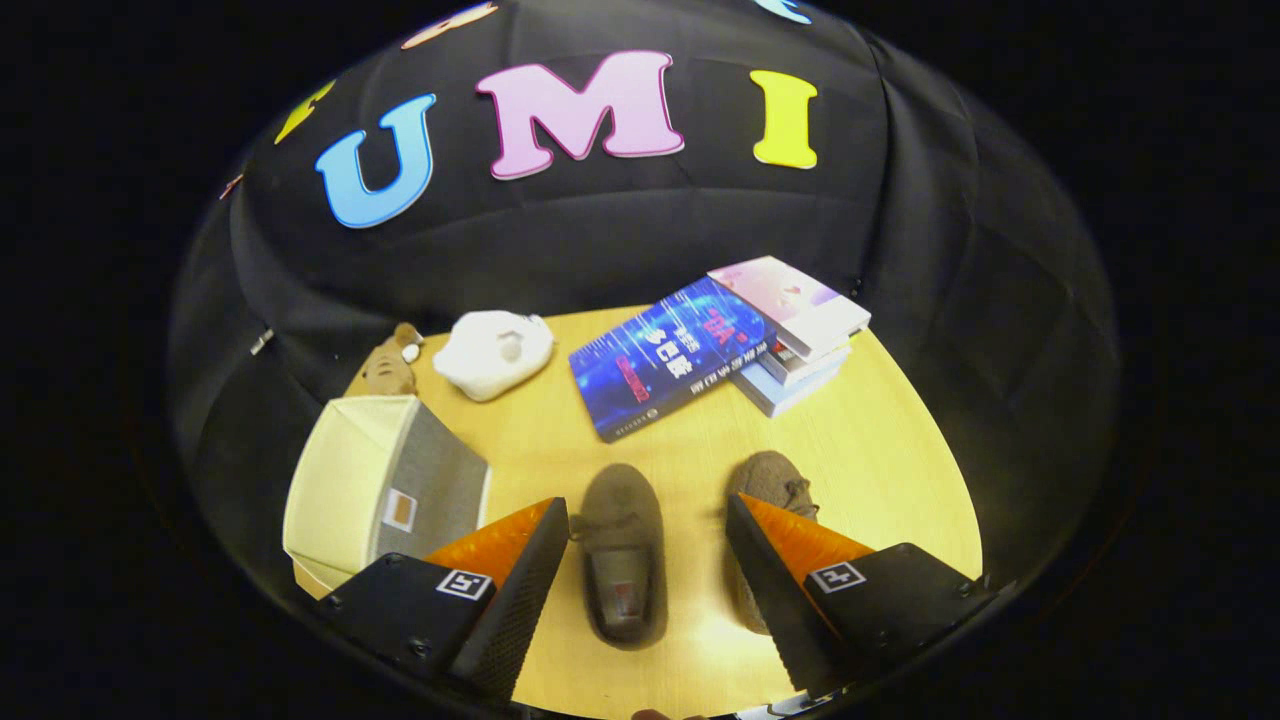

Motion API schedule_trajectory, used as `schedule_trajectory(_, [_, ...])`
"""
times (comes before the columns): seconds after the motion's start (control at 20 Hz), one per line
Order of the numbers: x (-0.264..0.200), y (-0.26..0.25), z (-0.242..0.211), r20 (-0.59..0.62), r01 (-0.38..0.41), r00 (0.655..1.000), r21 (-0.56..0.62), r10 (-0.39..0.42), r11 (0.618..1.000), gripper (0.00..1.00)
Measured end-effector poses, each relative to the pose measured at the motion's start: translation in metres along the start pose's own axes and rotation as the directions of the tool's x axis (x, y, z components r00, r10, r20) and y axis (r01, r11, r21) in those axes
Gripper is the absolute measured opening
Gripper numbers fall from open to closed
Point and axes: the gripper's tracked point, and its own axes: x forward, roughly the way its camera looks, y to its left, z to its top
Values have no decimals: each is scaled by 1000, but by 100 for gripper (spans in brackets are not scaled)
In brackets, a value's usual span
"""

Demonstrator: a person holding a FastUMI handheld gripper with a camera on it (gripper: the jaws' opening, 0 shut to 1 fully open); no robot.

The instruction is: Open the storage box then place both shoes into the box .Put the left shoe in first, then the right shoe, with the right side of both shoes facing outward in a uniform manner.

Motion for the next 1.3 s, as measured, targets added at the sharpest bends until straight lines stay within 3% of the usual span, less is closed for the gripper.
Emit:
schedule_trajectory(0.25, [27,-18,-58,-151,31,988,-60,-40,998,99])
schedule_trajectory(0.5, [52,-13,-84,-213,12,977,-89,-31,996,96])
schedule_trajectory(0.6, [59,-8,-87,-226,0,974,-103,-23,995,79])
schedule_trajectory(0.7, [70,-8,-96,-245,3,969,-134,-36,991,73])
schedule_trajectory(0.9, [84,-1,-118,-321,-21,947,-142,-26,990,73])
schedule_trajectory(1.0, [86,3,-121,-341,-27,940,-92,-6,995,68])
schedule_trajectory(1.1, [86,10,-125,-376,-47,926,-26,34,999,52])
schedule_trajectory(1.15, [88,10,-125,-385,-47,922,-11,39,999,39])
schedule_trajectory(1.3, [88,8,-124,-410,-50,910,26,57,998,26])
